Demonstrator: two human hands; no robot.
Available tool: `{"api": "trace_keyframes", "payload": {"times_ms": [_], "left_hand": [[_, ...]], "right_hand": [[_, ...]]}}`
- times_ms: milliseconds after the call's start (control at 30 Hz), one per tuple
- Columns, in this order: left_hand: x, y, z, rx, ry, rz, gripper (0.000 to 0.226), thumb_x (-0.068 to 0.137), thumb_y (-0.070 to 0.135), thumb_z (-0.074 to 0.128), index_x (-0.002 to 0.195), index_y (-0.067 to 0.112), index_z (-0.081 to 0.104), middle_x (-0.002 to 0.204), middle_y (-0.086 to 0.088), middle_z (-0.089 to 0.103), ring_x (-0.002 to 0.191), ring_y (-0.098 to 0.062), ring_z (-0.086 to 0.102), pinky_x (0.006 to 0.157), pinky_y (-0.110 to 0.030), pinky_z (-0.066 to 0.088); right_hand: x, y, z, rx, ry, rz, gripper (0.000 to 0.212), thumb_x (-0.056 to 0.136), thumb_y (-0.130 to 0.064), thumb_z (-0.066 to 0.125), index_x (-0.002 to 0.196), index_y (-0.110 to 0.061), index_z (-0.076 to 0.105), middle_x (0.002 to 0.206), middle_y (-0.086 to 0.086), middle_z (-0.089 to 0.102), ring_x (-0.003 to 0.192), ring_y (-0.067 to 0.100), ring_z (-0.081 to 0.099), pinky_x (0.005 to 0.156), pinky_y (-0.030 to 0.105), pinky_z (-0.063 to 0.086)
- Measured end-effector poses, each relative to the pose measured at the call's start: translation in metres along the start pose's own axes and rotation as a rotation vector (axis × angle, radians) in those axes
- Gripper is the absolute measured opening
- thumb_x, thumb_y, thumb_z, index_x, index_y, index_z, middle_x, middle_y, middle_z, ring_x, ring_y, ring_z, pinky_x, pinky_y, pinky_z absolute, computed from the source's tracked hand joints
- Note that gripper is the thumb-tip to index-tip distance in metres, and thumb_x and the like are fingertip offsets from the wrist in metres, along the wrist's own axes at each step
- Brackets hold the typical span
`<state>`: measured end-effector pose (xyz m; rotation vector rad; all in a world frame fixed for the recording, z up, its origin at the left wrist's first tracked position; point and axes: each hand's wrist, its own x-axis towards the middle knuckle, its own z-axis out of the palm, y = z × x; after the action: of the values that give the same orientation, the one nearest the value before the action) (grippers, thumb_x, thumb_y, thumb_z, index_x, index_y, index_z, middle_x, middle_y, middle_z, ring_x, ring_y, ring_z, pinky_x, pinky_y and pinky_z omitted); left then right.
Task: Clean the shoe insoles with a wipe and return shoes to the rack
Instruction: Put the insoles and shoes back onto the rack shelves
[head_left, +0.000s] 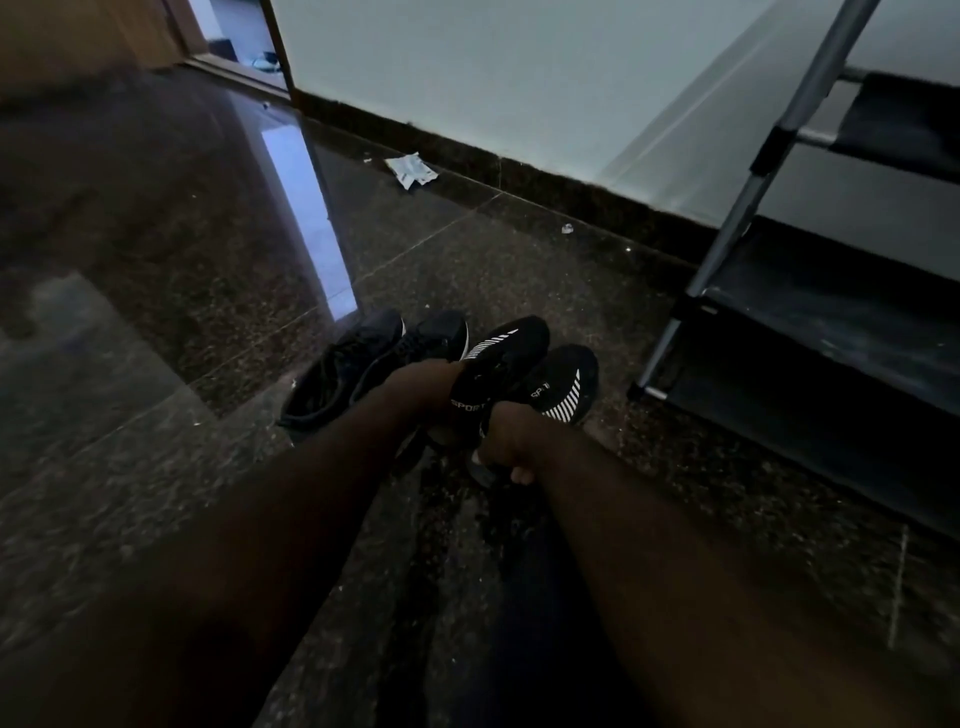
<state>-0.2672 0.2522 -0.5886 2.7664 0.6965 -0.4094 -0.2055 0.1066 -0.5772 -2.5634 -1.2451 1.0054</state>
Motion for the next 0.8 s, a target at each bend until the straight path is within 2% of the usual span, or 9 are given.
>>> {"api": "trace_keyframes", "payload": {"times_ms": [67,133,233,300,367,400,467,600,800], "left_hand": [[0.008,0.0,0.003,0.002,-0.095,-0.007,0.051,0.084,0.036,0.071,0.128,0.013,0.058,0.125,-0.012,0.063,0.112,-0.029,0.062,0.093,-0.037,0.048],[0.016,0.001,0.009,-0.002,-0.142,-0.025,0.044,0.086,0.031,0.07,0.124,0.01,0.063,0.124,-0.014,0.065,0.111,-0.029,0.063,0.093,-0.036,0.048],[0.026,0.004,0.012,0.051,-0.14,-0.079,0.044,0.081,0.024,0.075,0.121,0.008,0.066,0.121,-0.016,0.066,0.11,-0.031,0.063,0.093,-0.037,0.049],[0.026,0.006,0.007,0.061,-0.123,-0.062,0.043,0.08,0.025,0.077,0.117,0.004,0.066,0.118,-0.019,0.066,0.108,-0.033,0.064,0.091,-0.037,0.047],[0.02,0.009,-0.004,0.041,-0.15,-0.036,0.039,0.083,0.022,0.075,0.113,-0.001,0.067,0.115,-0.02,0.067,0.105,-0.032,0.064,0.086,-0.031,0.047],[0.015,0.011,-0.013,0.017,-0.173,-0.039,0.035,0.084,0.019,0.074,0.11,-0.003,0.067,0.112,-0.02,0.068,0.102,-0.032,0.066,0.078,-0.026,0.048],[0.006,0.019,-0.029,-0.056,-0.238,-0.062,0.026,0.083,0.01,0.074,0.102,-0.007,0.067,0.104,-0.021,0.07,0.093,-0.033,0.069,0.061,-0.019,0.052],[-0.016,0.04,-0.073,-0.307,-0.296,-0.087,0.013,0.085,-0.005,0.067,0.089,0.006,0.061,0.076,-0.009,0.064,0.064,-0.023,0.063,0.055,-0.027,0.058],[-0.066,0.096,-0.152,-0.288,-0.355,-0.029,0.011,0.085,-0.005,0.067,0.091,0.003,0.063,0.053,-0.005,0.067,0.051,-0.022,0.064,0.043,-0.025,0.054]], "right_hand": [[0.008,0.004,0.01,0.024,-0.045,0.026,0.027,0.09,-0.015,0.066,0.11,0.003,0.064,0.118,0.022,0.066,0.108,0.037,0.065,0.085,0.04,0.056],[0.014,0.008,0.015,0.09,-0.075,0.042,0.03,0.093,-0.017,0.062,0.115,0.004,0.063,0.119,0.023,0.066,0.111,0.037,0.064,0.094,0.043,0.053],[0.02,0.014,0.013,0.154,-0.018,0.031,0.036,0.1,-0.022,0.052,0.125,0.004,0.059,0.124,0.024,0.063,0.111,0.035,0.063,0.087,0.033,0.054],[0.019,0.015,0.009,0.271,0.023,0.038,0.038,0.102,-0.022,0.047,0.129,0.002,0.057,0.127,0.024,0.062,0.11,0.033,0.063,0.069,0.022,0.054],[0.014,0.017,0.004,0.425,0.018,0.054,0.037,0.102,-0.019,0.045,0.13,0.003,0.056,0.126,0.024,0.062,0.113,0.036,0.062,0.079,0.031,0.054],[0.009,0.019,0.002,0.465,0.014,0.061,0.035,0.1,-0.017,0.048,0.126,0.004,0.058,0.12,0.025,0.064,0.107,0.038,0.065,0.086,0.038,0.053],[-0.005,0.022,-0.008,0.513,0.028,0.057,0.022,0.094,-0.01,0.057,0.109,0.003,0.064,0.1,0.025,0.069,0.078,0.031,0.067,0.077,0.042,0.057],[-0.04,0.031,-0.05,0.575,0.149,0.023,0.01,0.086,-0.015,0.073,0.084,-0.011,0.064,0.082,0.012,0.067,0.063,0.018,0.058,0.055,0.027,0.049],[-0.114,0.035,-0.143,0.51,0.114,-0.038,0.032,0.081,-0.014,0.079,0.106,0.002,0.07,0.088,0.014,0.068,0.057,0.015,0.057,0.055,0.027,0.05]]}}
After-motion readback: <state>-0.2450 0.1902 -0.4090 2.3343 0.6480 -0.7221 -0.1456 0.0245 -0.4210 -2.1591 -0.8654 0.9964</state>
